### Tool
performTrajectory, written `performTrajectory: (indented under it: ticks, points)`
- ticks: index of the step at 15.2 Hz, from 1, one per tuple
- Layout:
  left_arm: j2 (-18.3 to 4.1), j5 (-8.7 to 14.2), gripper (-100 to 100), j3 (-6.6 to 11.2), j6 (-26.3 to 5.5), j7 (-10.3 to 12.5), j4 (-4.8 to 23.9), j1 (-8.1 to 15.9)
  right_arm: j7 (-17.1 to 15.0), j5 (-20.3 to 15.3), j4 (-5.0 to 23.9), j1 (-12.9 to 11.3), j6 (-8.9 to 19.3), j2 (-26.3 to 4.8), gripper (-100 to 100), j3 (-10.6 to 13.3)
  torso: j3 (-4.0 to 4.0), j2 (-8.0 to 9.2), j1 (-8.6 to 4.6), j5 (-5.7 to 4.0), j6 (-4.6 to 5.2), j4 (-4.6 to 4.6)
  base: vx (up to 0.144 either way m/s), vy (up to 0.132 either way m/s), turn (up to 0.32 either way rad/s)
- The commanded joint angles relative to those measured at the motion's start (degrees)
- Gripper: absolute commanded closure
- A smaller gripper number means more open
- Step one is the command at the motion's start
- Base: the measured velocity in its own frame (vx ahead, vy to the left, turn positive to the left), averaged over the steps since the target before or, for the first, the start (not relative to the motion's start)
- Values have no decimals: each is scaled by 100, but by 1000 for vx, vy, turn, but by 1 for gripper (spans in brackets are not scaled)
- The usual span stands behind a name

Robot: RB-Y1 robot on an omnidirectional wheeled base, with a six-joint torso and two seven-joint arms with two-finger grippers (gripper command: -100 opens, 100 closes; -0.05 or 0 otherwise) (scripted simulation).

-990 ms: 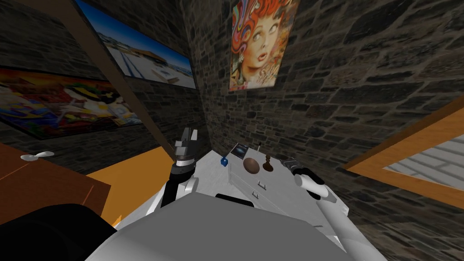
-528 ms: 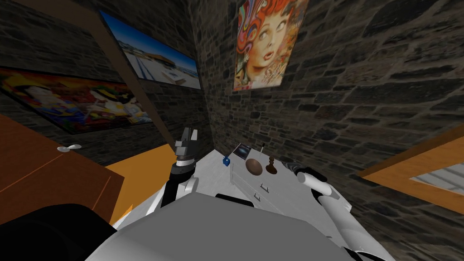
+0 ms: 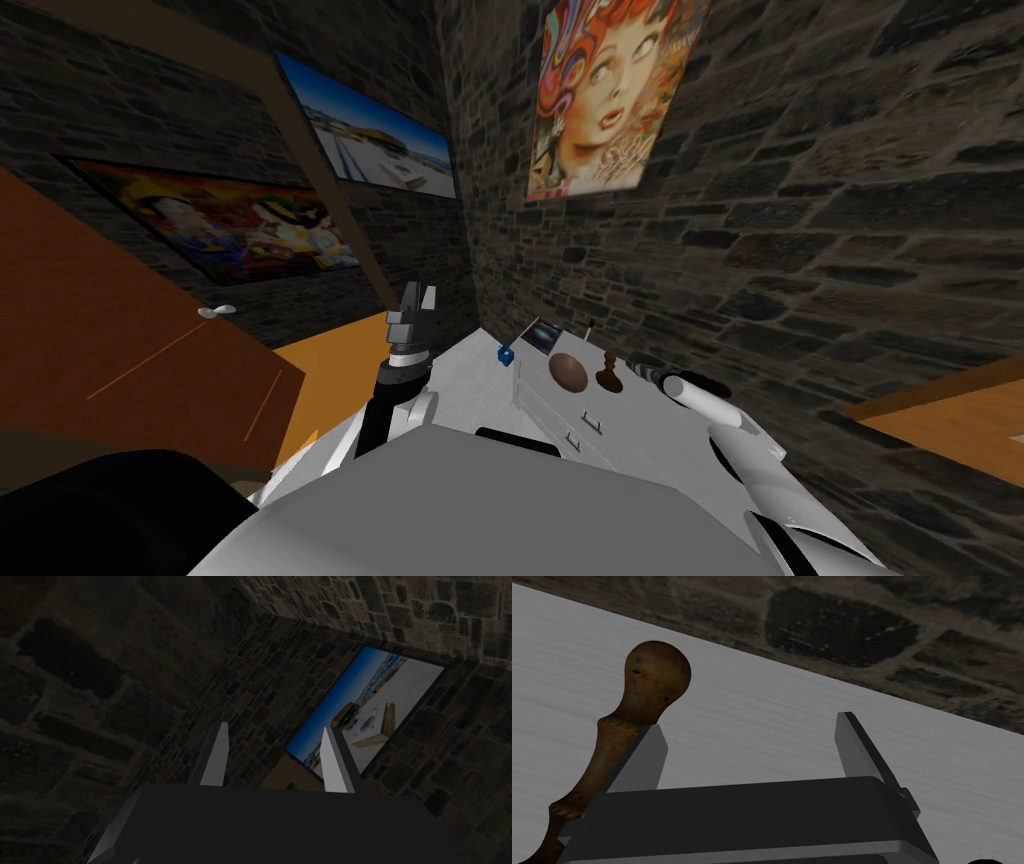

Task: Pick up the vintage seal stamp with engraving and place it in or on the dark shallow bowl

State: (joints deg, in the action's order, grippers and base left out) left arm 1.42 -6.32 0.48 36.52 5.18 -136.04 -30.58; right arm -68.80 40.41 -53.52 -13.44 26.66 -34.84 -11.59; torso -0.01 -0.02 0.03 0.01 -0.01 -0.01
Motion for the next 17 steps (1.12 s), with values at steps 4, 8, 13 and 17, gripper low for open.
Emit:
performTrajectory:
  ticks: [4, 8, 13, 17]
  points:
    - [0, 0, 0, 0, 0, 0, 0, 0, -563, 430, 626, -347, 568, -190, -100, -103, 0, 1, 0, 0, 1, 0, -2, 4, 113]
    - [0, 0, 0, 0, 0, 0, 0, 0, -823, 595, 1077, -487, 876, -259, -100, -141, 1, 1, -1, 0, 1, 0, -2, 2, 95]
    - [0, 0, 0, 0, 0, 0, 0, 0, -1372, 1027, 1789, -853, 1459, -433, -100, -240, 0, 1, 0, 0, 1, 0, -2, 3, 137]
    - [0, 0, 0, 0, 0, 0, 0, -1, -1556, 1149, 2015, -954, 1640, -480, -100, -267, 1, 2, -1, -1, 5, 0, -1, 1, 40]
